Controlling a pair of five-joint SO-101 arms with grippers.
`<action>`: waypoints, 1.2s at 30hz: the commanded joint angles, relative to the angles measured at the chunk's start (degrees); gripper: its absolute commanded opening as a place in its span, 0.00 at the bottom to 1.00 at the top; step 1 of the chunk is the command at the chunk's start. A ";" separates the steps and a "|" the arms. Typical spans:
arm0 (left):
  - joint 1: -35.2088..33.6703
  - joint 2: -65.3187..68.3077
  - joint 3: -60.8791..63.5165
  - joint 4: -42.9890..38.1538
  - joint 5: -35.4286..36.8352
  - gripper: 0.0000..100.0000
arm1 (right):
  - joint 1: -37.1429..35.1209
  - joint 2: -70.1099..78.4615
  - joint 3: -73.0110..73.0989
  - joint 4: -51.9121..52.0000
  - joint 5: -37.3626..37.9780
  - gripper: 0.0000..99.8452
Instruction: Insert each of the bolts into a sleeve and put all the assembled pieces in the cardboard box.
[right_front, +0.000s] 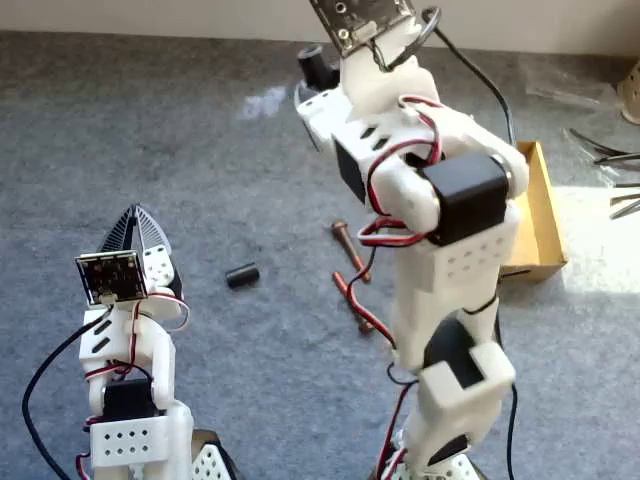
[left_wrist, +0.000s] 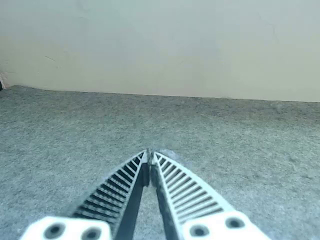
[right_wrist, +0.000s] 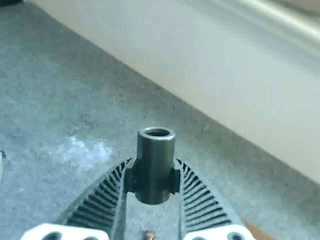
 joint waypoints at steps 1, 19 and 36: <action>-0.66 0.13 1.36 -0.97 -0.35 0.03 | -0.04 -10.77 13.23 0.48 -2.99 0.00; 10.15 0.04 -2.95 7.21 -11.69 0.02 | 0.22 -42.59 44.44 0.31 -3.43 0.00; 16.84 0.22 -11.82 17.93 -11.69 0.02 | 7.25 -73.10 95.52 -25.10 -5.01 0.00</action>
